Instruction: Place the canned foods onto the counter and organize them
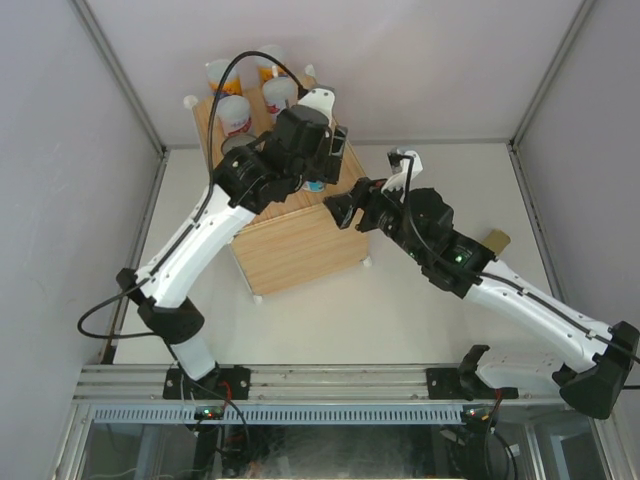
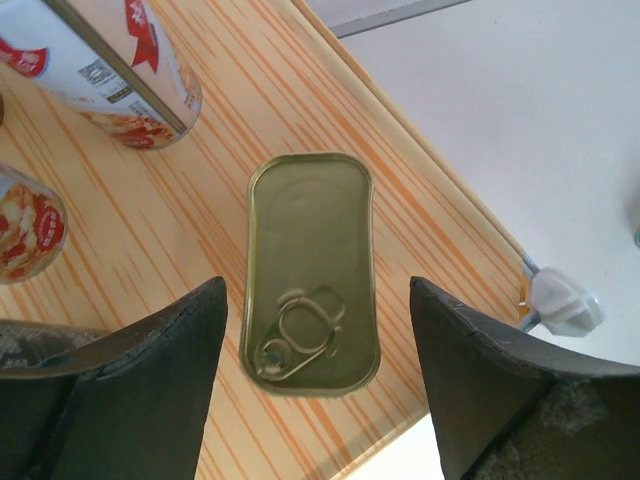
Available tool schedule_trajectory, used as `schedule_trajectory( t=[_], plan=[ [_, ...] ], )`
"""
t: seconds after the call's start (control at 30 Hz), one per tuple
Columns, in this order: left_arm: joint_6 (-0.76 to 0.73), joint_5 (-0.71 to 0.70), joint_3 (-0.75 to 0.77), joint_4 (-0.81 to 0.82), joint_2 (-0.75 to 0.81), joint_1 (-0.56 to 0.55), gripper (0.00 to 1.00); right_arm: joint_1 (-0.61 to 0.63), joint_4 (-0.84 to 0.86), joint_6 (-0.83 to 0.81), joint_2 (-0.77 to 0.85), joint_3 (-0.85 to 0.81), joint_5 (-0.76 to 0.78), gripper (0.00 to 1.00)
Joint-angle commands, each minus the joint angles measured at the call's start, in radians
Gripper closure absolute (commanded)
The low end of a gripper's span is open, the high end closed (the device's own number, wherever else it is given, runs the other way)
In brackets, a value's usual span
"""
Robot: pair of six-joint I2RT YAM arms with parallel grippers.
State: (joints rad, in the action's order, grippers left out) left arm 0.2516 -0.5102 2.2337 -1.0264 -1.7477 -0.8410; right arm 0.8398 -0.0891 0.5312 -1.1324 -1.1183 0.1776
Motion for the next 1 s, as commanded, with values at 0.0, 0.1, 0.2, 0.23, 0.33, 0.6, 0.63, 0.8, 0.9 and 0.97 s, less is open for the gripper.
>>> schedule_trajectory(
  t=[0.0, 0.1, 0.2, 0.23, 0.33, 0.6, 0.63, 0.8, 0.9, 0.97],
  plan=[
    [0.004, -0.015, -0.118, 0.171, 0.17, 0.005, 0.23, 0.054, 0.005, -0.087, 0.001, -0.061, 0.107, 0.32],
    [0.009, -0.02, -0.207, 0.259, 0.259, 0.001, 0.23, 0.085, -0.004, -0.11, -0.006, -0.073, 0.168, 0.32],
    [0.008, -0.016, -0.306, 0.361, 0.358, -0.005, 0.24, 0.117, -0.011, -0.135, -0.028, -0.101, 0.231, 0.32],
    [0.006, -0.014, -0.347, 0.398, 0.393, -0.007, 0.24, 0.126, -0.014, -0.143, -0.038, -0.11, 0.253, 0.32],
    [-0.001, 0.01, -0.493, 0.542, 0.518, -0.009, 0.24, 0.164, -0.027, -0.171, -0.081, -0.17, 0.335, 0.31],
    [-0.034, 0.025, -0.772, 0.807, 0.794, -0.01, 0.24, 0.23, -0.065, -0.217, -0.208, -0.306, 0.509, 0.27],
    [-0.037, 0.021, -0.796, 0.827, 0.82, -0.01, 0.24, 0.233, -0.074, -0.218, -0.227, -0.324, 0.525, 0.26],
    [-0.06, 0.004, -0.903, 0.906, 0.916, -0.01, 0.24, 0.243, -0.093, -0.213, -0.306, -0.398, 0.586, 0.15],
    [-0.072, -0.003, -0.944, 0.929, 0.946, -0.01, 0.24, 0.242, -0.097, -0.217, -0.33, -0.423, 0.612, 0.13],
    [-0.082, -0.011, -0.969, 0.941, 0.962, -0.01, 0.24, 0.239, -0.101, -0.221, -0.347, -0.441, 0.626, 0.11]
  ],
)
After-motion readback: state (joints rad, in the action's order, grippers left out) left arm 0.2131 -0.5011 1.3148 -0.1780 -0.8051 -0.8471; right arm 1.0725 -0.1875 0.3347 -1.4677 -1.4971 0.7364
